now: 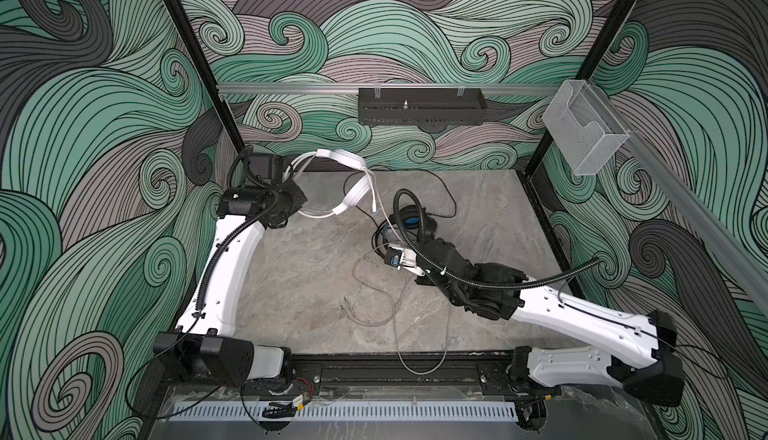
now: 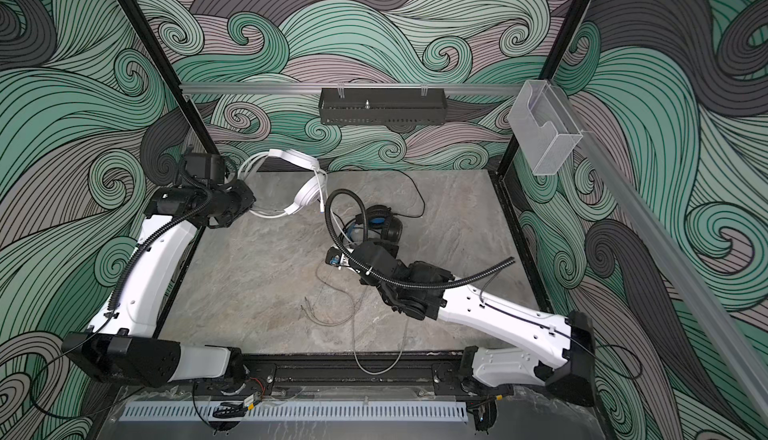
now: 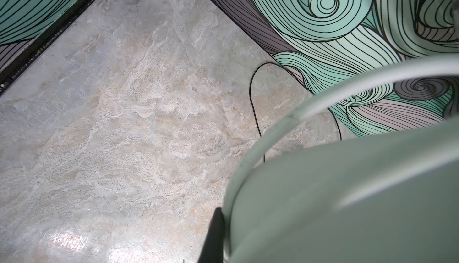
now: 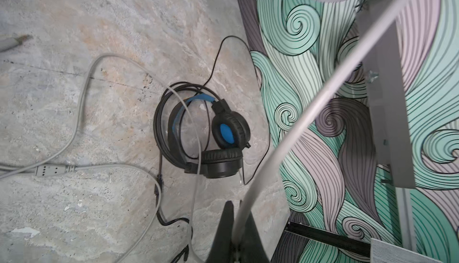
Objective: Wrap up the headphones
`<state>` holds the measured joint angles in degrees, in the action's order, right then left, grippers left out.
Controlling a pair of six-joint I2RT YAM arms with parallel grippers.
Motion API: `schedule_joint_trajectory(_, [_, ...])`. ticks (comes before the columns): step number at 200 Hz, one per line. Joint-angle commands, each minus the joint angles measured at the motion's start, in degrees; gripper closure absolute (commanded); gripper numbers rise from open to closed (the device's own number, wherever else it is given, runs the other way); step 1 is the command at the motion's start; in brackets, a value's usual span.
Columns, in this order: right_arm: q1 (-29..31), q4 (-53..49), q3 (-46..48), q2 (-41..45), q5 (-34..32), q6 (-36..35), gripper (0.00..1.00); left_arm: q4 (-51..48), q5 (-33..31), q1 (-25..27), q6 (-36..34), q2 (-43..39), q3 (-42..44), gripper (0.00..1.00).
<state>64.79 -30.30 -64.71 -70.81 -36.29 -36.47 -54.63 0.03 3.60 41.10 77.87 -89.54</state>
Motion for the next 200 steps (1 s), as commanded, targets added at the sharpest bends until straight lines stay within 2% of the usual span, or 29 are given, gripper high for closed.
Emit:
schedule_joint_trajectory(1, [-0.55, 0.24, 1.69, -0.71, 2.86, 3.85, 1.00, 4.30, 2.98, -0.54, 3.92, -3.15, -0.25, 1.00])
schedule_joint_trajectory(37, [-0.89, 1.03, 2.06, -2.44, 4.67, 4.11, 1.00, 4.97, 4.15, -0.52, 5.88, -3.68, 1.26, 1.00])
schedule_joint_trajectory(99, [4.15, 0.26, -2.88, -4.08, 8.31, 6.57, 1.00, 4.72, -1.44, 0.44, 9.76, -4.57, 4.47, 1.00])
schedule_joint_trajectory(151, [7.28, 0.16, -8.12, -7.52, 11.35, 6.63, 1.00, 3.13, -3.15, 2.34, 10.03, -3.47, 4.20, 1.00])
schedule_joint_trajectory(200, [7.45, -3.52, -17.15, -8.82, 13.40, 6.28, 1.00, 1.67, -11.09, 6.75, 6.93, -2.51, 4.02, 1.00])
